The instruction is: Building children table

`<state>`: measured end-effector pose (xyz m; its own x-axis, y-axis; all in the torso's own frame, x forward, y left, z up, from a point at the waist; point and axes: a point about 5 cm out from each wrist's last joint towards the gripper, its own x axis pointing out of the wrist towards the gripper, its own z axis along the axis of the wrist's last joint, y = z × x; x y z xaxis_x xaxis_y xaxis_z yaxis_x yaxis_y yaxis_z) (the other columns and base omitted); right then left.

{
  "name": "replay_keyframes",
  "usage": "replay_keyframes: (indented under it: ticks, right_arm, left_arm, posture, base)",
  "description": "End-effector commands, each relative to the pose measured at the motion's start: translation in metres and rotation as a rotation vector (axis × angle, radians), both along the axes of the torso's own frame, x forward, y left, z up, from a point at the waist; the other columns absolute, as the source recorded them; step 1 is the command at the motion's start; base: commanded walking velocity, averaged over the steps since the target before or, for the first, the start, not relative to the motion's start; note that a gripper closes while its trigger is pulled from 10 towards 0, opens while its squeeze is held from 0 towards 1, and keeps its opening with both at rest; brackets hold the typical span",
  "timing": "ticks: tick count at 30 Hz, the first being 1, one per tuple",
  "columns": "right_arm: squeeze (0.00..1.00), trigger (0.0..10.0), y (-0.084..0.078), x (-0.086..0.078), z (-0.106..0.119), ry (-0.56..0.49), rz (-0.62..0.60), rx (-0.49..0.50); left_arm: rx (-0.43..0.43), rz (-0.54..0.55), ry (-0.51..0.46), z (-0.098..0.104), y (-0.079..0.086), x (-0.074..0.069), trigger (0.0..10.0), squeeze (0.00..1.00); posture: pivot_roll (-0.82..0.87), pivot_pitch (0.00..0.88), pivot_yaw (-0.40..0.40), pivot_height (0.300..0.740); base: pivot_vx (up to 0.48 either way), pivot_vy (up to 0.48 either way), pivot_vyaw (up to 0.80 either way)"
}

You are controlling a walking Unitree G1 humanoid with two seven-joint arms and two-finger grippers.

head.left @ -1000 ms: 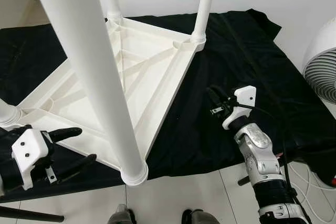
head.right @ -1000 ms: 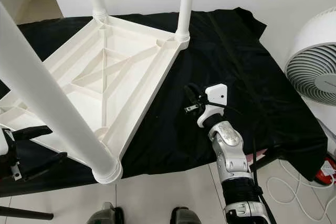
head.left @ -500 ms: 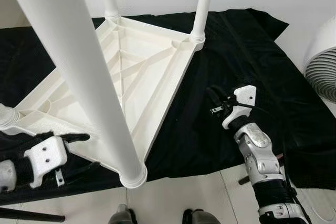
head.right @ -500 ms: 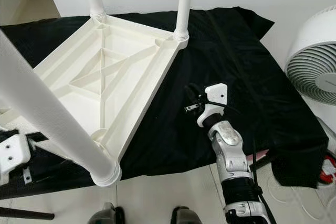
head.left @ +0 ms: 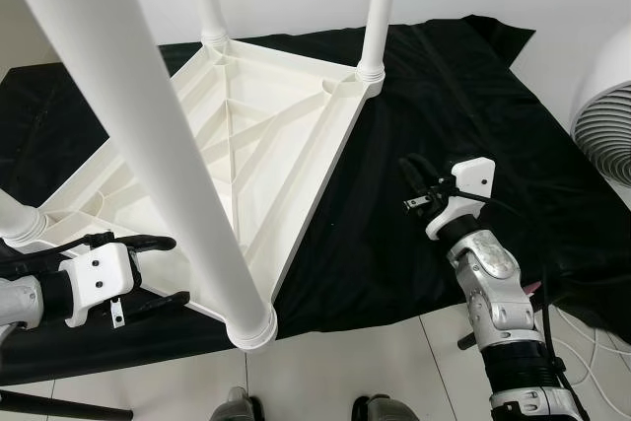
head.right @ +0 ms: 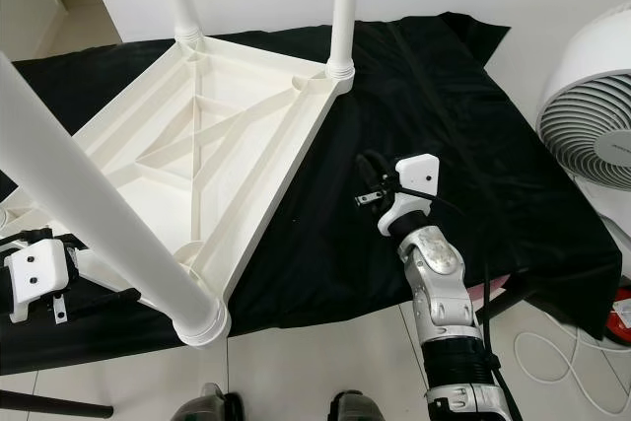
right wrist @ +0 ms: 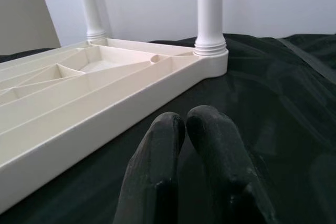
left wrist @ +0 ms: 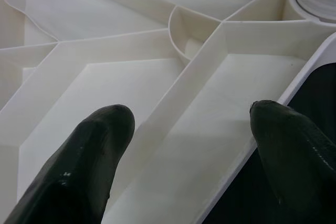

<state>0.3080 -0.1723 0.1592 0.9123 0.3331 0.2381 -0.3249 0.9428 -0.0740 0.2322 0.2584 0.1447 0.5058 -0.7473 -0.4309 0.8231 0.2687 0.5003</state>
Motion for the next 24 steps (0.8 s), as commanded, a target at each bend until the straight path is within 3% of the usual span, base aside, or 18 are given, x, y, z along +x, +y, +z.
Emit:
replay_keyframes:
  ticks: [1, 7, 12, 14, 24]
  right_arm:
    - [0.0, 10.0, 0.0, -0.002, -0.001, 0.008, -0.001, -0.005]
    - [0.0, 10.0, 0.001, -0.002, -0.002, 0.011, -0.008, -0.004]
    - [0.0, 10.0, 0.002, -0.002, -0.001, 0.007, -0.007, -0.006]
    - [0.0, 10.0, -0.002, -0.003, -0.002, 0.009, -0.021, -0.009]
    - [0.0, 10.0, -0.002, -0.005, -0.007, 0.023, -0.029, -0.007]
  left_arm:
    - [0.071, 0.023, 0.105, -0.019, 0.011, -0.007, 10.0, 0.0]
    - [0.077, -0.001, 0.183, -0.028, 0.016, -0.008, 10.0, 0.0]
    - [0.029, -0.016, 0.28, -0.028, 0.014, -0.011, 10.0, 0.0]
    - [-0.035, -0.005, 0.318, -0.022, 0.017, -0.014, 10.0, 0.0]
    - [-0.139, 0.014, 0.269, -0.006, 0.018, -0.024, 10.0, 0.0]
  posture:
    - [-0.02, 0.138, 0.089, 0.74]
    - [-0.01, 0.142, 0.091, 0.74]
    - [-0.02, 0.144, 0.099, 0.74]
    - [-0.02, 0.143, 0.107, 0.74]
    - [-0.01, 0.142, 0.102, 0.74]
  base:
    - [0.0, 0.0, 0.0]
    - [0.0, 0.0, 0.0]
    - [0.0, 0.0, 0.0]
    - [0.0, 0.0, 0.0]
    - [0.0, 0.0, 0.0]
